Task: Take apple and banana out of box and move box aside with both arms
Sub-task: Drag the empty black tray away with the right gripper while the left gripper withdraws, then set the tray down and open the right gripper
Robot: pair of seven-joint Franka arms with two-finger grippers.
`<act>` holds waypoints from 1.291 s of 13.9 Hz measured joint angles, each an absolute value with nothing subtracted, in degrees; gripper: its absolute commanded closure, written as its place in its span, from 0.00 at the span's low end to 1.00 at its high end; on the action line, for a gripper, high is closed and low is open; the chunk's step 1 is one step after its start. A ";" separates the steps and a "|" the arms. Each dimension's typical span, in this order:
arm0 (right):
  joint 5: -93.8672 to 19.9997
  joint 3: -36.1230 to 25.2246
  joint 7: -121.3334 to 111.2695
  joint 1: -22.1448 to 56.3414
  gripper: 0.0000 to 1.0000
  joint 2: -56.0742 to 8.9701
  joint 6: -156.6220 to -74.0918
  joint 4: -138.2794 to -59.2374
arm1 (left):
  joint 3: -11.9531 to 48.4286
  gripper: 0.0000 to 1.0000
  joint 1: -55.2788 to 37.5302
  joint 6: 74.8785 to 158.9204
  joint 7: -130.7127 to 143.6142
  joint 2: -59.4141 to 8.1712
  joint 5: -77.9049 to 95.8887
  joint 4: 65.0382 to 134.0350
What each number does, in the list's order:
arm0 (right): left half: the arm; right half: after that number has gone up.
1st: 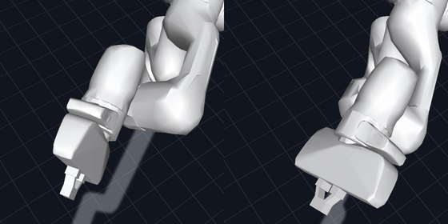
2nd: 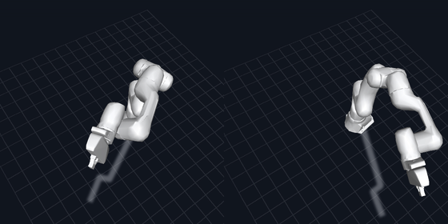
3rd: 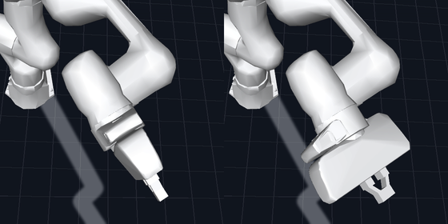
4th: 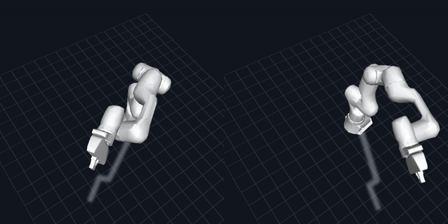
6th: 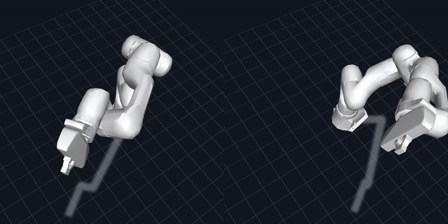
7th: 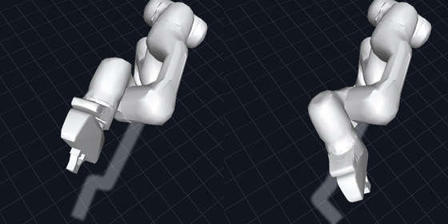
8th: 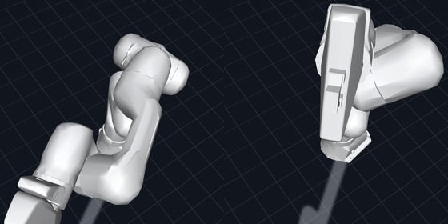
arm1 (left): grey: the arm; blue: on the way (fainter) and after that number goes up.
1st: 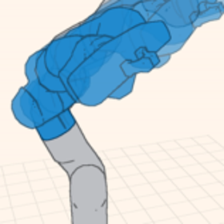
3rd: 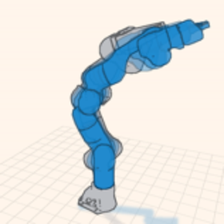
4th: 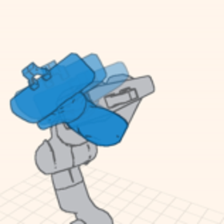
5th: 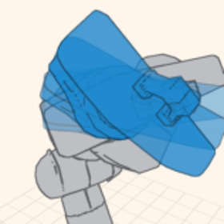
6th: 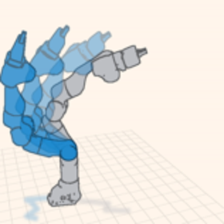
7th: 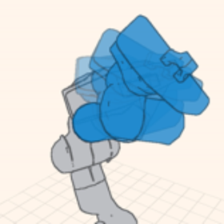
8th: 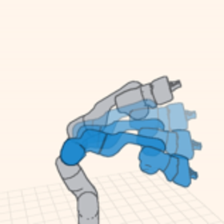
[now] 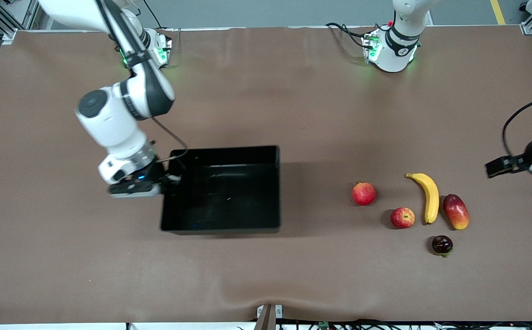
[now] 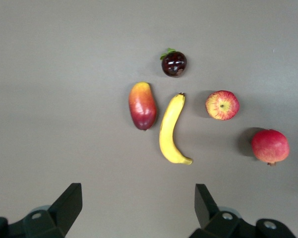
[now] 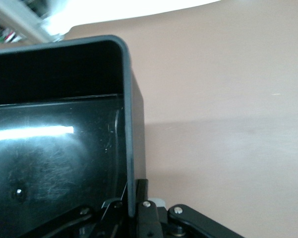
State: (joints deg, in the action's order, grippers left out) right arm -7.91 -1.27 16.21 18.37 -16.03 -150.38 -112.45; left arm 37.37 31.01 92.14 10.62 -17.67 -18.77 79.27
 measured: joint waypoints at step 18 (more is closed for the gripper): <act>-7.74 -0.66 -17.49 -16.53 1.00 -14.70 -140.91 -114.98 | 6.64 0.00 2.99 85.30 7.88 0.62 -3.83 84.33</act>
State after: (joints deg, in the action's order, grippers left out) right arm -7.74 -0.66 -17.49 -16.53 -14.70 -140.91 -114.98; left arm 6.64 2.99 85.30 7.88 0.62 -3.83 84.33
